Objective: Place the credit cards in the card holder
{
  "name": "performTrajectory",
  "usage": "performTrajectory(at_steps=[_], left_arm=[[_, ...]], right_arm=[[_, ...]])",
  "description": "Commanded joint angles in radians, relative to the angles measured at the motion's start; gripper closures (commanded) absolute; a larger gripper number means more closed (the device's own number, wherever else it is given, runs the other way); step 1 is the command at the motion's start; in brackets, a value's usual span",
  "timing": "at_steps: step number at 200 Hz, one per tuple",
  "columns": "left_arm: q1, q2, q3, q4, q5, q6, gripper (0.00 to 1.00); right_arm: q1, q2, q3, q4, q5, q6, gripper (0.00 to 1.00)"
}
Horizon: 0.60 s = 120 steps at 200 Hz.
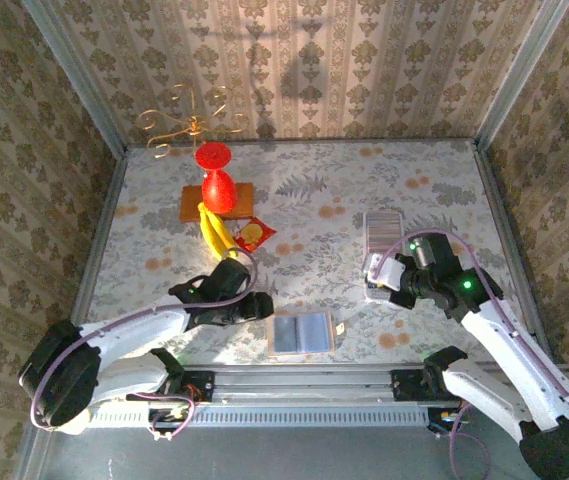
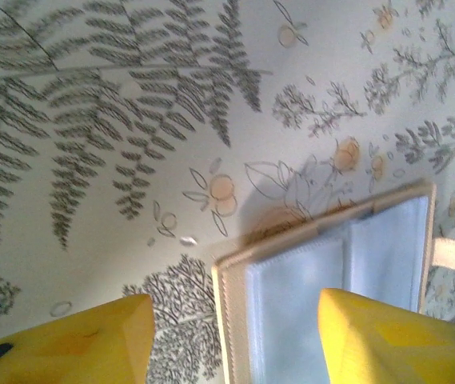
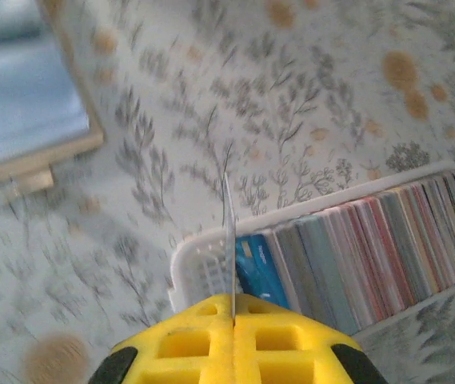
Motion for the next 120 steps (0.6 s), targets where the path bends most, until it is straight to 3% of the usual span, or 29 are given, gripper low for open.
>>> performTrajectory(at_steps=[1, 12, 22, 30, 46, 60, 85, 120], left_arm=[[-0.036, -0.037, -0.001, -0.052, -0.014, -0.009, 0.41], [-0.057, -0.047, -0.010, -0.047, -0.020, -0.020, 0.41], [-0.074, -0.055, -0.015, -0.053, -0.027, -0.029, 0.41], [-0.087, -0.059, -0.016, -0.060, -0.031, -0.034, 0.40], [-0.106, -0.075, -0.020, -0.072, -0.038, -0.038, 0.41], [-0.113, -0.092, -0.022, -0.088, -0.042, -0.039, 0.42], [-0.117, -0.109, -0.040, -0.066, -0.035, -0.034, 0.42], [-0.127, -0.078, -0.032, -0.073, -0.045, -0.033, 0.42]], right_arm=[[0.026, -0.001, 0.056, -0.016, -0.060, 0.530, 1.00], [0.060, -0.006, 0.057, 0.019, -0.135, 0.647, 1.00], [0.111, -0.020, 0.041, 0.093, -0.102, 0.821, 1.00], [0.154, -0.024, 0.038, 0.136, -0.097, 0.865, 1.00], [0.218, -0.004, 0.079, 0.130, 0.030, 0.960, 1.00], [0.220, 0.022, 0.076, 0.162, -0.016, 1.103, 1.00], [0.254, 0.039, -0.095, 0.401, -0.099, 1.413, 1.00], [0.405, -0.002, -0.385, 0.736, 0.070, 1.698, 1.00]])
